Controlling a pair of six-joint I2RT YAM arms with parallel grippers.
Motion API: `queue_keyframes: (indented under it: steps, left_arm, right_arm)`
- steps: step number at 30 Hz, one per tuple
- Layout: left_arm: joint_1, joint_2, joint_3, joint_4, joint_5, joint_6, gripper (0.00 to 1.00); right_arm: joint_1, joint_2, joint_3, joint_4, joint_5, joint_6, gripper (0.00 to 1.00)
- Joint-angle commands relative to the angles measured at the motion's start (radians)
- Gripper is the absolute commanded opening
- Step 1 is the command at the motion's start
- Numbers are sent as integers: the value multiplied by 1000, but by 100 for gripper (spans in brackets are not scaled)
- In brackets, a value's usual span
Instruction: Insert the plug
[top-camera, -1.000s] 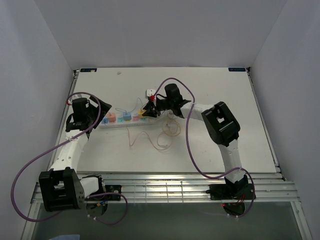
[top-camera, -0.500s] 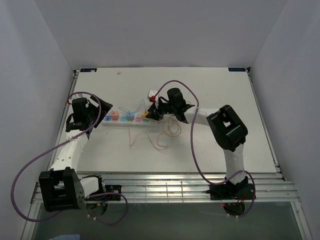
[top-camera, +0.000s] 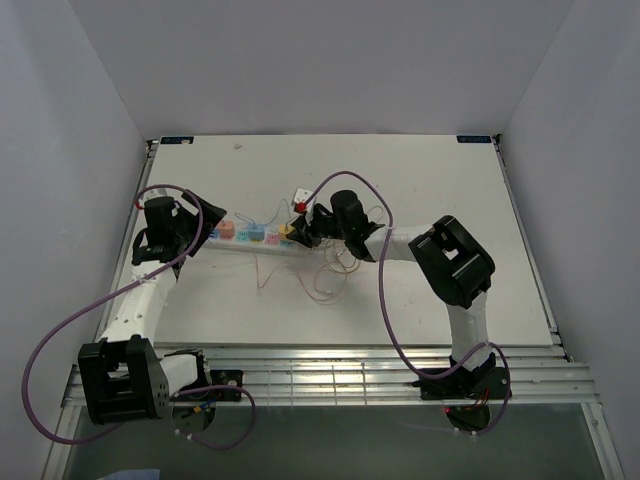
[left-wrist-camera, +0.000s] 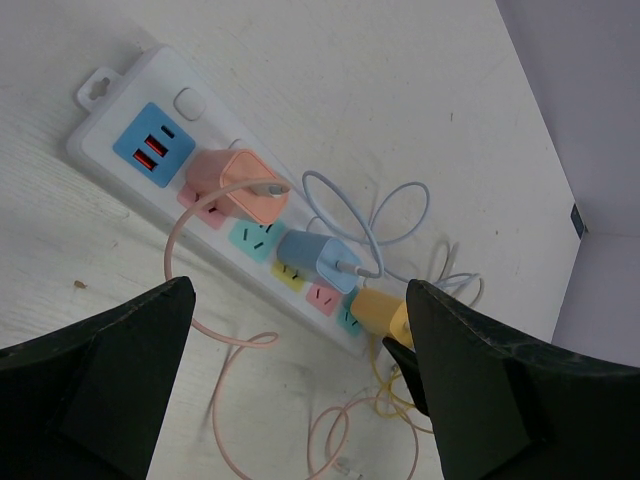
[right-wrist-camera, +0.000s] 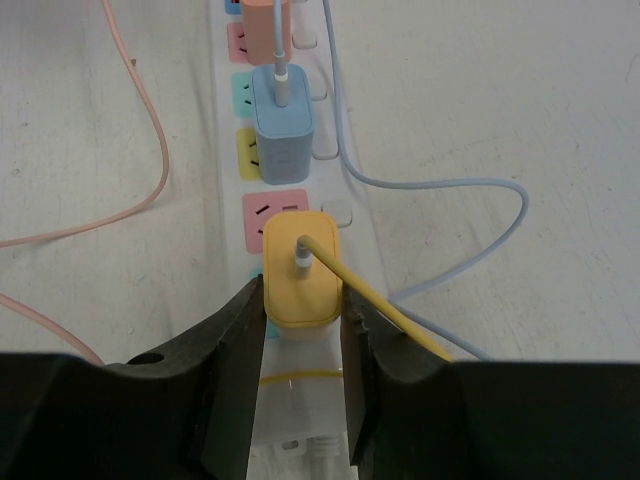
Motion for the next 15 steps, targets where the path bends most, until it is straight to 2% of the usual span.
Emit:
queue_keyframes:
  steps: [1,15]
  left_arm:
    - [6,-34,-8,21,16,11,98]
    - [6,-14,-8,21,16,14,98]
  right_arm:
    - [11,62,-94,-167,44,53,8]
    - [62,92,-68,-333,199,14,8]
